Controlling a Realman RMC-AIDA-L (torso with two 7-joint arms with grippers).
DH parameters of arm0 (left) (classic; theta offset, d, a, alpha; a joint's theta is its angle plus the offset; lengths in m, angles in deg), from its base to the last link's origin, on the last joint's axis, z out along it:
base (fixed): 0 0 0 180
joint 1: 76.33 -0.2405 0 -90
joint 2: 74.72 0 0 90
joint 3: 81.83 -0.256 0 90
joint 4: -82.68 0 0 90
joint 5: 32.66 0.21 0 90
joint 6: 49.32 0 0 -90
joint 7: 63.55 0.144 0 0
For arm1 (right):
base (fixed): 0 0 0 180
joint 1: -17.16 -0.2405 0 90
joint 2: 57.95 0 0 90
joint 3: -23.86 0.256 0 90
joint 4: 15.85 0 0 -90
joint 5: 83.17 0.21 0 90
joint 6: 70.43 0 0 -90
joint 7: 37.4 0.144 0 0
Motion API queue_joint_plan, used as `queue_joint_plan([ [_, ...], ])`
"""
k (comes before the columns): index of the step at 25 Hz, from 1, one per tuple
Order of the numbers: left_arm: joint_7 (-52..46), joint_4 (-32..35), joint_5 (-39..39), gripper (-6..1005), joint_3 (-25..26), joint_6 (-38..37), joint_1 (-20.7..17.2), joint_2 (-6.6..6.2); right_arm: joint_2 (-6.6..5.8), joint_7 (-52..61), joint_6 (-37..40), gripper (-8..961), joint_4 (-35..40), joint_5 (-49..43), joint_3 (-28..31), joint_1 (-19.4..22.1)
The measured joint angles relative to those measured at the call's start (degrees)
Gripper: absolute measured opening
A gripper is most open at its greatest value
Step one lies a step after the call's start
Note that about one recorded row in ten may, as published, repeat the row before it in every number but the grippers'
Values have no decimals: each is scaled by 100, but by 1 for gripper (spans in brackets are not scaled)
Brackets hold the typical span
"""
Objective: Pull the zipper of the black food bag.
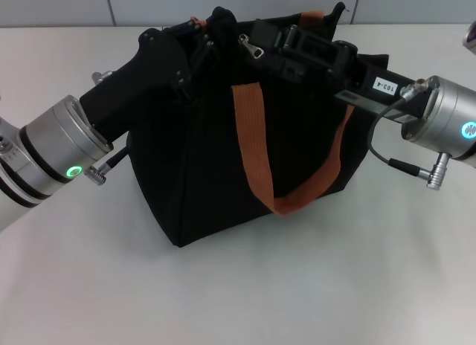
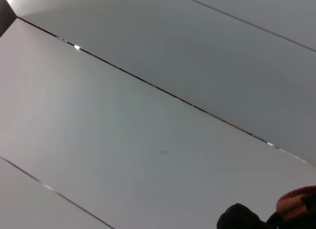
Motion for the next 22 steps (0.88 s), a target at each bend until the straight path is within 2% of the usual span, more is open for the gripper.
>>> queue_joint_plan([
  [17,41,-7,-5,24,15,7,7,0,0,177,-464,713,-6,-103,-56,-126],
  [22,70,-7,-5,26,30,6,11,1,-4,180,-586,556,-2,-107,-49,-68],
])
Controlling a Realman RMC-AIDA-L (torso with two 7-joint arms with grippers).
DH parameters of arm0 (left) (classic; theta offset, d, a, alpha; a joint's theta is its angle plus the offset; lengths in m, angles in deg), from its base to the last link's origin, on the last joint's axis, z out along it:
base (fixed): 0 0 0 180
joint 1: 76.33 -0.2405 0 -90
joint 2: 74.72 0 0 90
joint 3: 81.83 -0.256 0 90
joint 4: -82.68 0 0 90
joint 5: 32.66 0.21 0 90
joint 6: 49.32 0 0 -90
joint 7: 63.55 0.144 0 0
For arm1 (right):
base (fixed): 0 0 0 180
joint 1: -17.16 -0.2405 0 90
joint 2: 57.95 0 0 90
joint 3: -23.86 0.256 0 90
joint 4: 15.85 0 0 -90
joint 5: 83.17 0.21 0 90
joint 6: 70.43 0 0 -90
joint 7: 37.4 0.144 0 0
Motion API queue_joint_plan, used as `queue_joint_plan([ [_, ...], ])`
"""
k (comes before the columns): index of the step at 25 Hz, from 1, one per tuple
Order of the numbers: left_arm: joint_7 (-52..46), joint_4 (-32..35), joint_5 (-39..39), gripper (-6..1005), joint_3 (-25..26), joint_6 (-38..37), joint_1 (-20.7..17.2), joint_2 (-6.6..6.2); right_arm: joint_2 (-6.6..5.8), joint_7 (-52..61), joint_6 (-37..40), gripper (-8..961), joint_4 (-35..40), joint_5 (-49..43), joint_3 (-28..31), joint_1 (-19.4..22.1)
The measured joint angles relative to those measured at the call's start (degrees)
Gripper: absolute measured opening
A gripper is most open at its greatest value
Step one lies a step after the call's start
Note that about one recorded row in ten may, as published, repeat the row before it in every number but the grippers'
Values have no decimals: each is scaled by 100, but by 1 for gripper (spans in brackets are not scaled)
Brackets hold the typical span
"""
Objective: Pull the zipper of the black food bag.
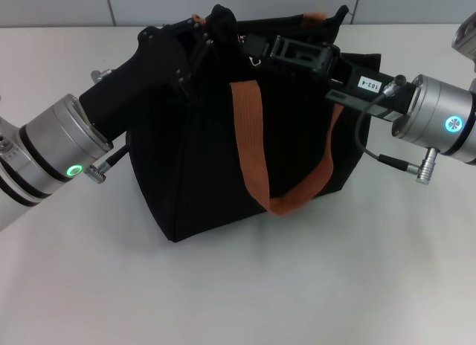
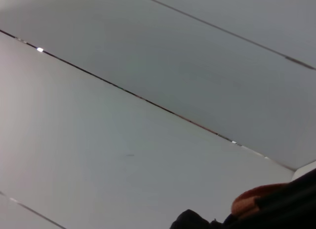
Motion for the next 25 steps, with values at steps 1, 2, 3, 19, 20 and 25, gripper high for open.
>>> queue_joint_plan([
  [1,0,0,0,26,0,0,0,0,-1,1,-10,524,3,0,-7,5],
  [2,0,0,0,26,1,-3,0,0,-1,2,-13,493,4,0,-12,6],
  [3,1,0,0,25,2,-11,0,0,-3,1,-14,441,4,0,-13,6],
  [19,-3,-17,-1,24,4,-56,-27,0,-5,-332,-15,4,13,-1,-13,18],
  [20,-3,-29,-1,24,5,-59,-31,-1,-5,-336,-15,-2,36,-1,-14,17],
  [25,0,-68,-2,25,41,-61,-124,0,-7,-337,-74,-2,206,-1,-13,19],
])
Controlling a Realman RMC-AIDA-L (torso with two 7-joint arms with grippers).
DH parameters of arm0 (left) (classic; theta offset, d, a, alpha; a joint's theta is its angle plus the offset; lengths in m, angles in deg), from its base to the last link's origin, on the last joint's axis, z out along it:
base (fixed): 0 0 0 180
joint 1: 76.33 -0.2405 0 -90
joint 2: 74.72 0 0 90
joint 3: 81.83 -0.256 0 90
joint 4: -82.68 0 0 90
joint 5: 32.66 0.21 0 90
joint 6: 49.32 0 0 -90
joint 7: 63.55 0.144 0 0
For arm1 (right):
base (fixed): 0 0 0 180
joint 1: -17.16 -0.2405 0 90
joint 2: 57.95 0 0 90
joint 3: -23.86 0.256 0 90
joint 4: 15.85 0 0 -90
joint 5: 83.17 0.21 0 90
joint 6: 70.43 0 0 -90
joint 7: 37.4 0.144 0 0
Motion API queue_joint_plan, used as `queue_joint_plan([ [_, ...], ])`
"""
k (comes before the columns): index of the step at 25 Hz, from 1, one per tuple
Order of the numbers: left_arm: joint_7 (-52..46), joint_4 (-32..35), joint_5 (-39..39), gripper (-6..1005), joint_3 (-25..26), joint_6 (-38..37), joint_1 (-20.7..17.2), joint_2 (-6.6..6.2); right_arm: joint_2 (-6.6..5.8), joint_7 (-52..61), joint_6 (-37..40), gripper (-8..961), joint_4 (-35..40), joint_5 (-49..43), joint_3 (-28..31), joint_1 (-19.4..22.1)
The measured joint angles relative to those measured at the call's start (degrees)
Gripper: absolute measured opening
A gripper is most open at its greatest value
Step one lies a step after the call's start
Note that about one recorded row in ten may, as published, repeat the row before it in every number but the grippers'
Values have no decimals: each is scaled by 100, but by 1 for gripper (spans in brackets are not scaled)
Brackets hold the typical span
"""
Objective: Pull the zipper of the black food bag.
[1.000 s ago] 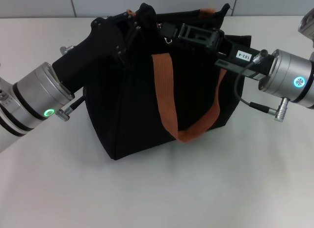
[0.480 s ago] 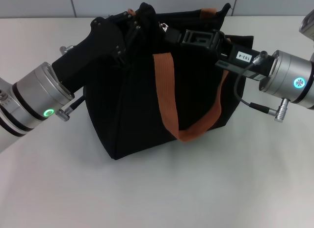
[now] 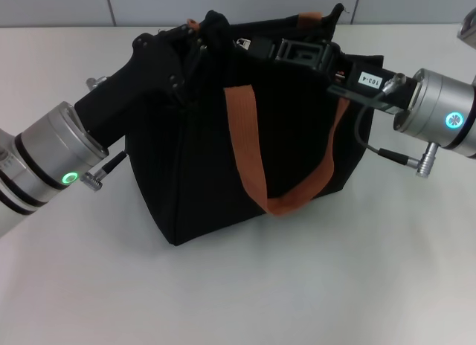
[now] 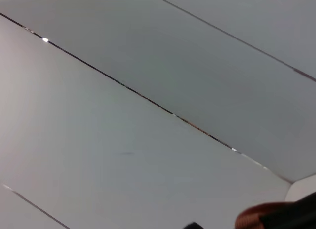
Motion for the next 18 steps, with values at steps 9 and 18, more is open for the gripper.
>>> queue_joint_plan([
  [9,1,-3,1,25,99,-119,-183,0,-16,19,-169,-2,56,-223,-18,-13],
  [18,1,-6,1,26,75,-192,-225,0,-15,15,-385,-2,129,-296,-106,-1],
])
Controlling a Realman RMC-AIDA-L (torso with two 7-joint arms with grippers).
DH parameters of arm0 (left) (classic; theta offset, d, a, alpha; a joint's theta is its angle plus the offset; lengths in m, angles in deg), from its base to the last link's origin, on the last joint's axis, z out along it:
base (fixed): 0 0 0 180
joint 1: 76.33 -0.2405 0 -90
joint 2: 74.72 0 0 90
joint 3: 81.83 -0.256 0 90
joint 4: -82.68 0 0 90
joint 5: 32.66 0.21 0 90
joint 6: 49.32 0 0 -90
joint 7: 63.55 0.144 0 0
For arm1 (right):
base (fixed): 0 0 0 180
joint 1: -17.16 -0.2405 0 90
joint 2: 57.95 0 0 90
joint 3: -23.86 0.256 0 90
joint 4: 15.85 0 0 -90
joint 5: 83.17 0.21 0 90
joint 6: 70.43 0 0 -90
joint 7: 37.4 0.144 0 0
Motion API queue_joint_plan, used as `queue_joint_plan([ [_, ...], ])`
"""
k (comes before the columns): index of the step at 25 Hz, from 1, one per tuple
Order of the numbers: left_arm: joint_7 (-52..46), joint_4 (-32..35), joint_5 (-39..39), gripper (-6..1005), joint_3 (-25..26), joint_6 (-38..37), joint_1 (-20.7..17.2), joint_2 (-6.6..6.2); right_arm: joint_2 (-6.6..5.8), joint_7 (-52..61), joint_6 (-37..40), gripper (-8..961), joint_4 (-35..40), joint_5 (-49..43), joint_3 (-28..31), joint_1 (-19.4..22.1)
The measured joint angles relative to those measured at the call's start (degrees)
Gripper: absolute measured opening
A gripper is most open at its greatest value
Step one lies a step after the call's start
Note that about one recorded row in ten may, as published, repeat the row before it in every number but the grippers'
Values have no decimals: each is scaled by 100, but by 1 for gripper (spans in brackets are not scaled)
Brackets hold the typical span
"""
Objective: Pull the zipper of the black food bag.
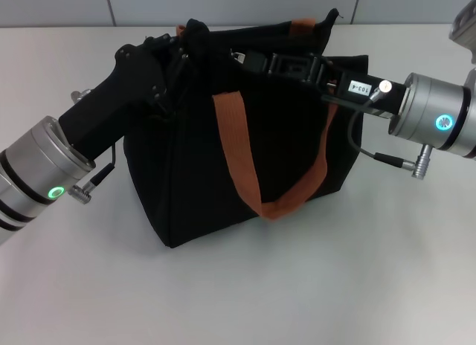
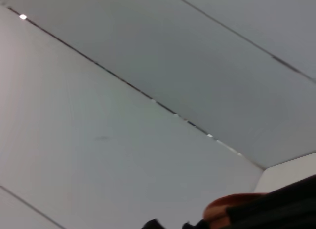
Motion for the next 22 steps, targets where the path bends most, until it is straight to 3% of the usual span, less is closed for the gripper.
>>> queue_joint_plan([
  [22,0,7,-5,26,54,-21,-64,0,-83,35,-411,-1,466,-1,227,595],
])
